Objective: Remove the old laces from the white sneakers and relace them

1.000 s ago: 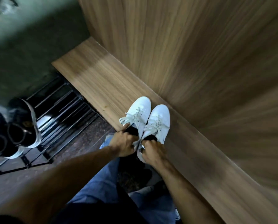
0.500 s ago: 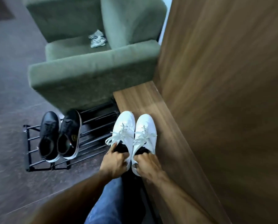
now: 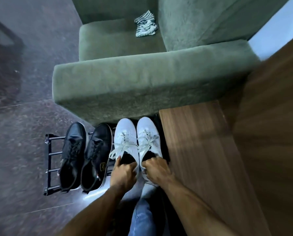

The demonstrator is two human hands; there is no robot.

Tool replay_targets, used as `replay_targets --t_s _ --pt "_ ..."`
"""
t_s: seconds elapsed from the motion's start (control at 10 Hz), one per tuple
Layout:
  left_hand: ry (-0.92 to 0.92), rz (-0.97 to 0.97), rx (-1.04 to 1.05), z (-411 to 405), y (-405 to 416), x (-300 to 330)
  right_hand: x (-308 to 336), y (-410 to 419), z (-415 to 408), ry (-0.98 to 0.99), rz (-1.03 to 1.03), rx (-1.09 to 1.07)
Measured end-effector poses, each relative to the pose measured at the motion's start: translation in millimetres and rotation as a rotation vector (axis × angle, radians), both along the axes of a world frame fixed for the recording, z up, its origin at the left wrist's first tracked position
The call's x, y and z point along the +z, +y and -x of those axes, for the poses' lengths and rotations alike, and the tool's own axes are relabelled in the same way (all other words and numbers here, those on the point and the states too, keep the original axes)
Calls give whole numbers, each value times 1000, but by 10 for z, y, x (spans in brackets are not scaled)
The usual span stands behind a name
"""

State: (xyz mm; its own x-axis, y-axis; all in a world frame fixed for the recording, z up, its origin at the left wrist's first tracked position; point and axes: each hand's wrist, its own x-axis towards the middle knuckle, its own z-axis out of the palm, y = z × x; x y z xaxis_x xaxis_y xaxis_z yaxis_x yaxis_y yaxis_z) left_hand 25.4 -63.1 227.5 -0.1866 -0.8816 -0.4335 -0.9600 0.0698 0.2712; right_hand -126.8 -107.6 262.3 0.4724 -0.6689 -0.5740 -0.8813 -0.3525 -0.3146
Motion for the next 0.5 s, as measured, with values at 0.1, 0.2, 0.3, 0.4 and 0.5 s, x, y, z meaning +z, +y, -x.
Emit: replay_targets --t_s 0.1,0.2,0.3,0.4,0.5 --pt "-9 -47 -37 -49 14 -307 -250 -36 -57 47 -44 64" --pt "-83 -184 -76 -32 10 -416 -431 8 -118 79 -98 69" --pt "-143 -288 -99 7 -62 -450 -465 5 -133 107 -134 36" --pt "-173 -346 -79 87 -104 -343 -337 -10 -95 81 -181 -6" --pt "-231 -320 -25 172 -111 -145 -115 -43 12 35 -130 -80"
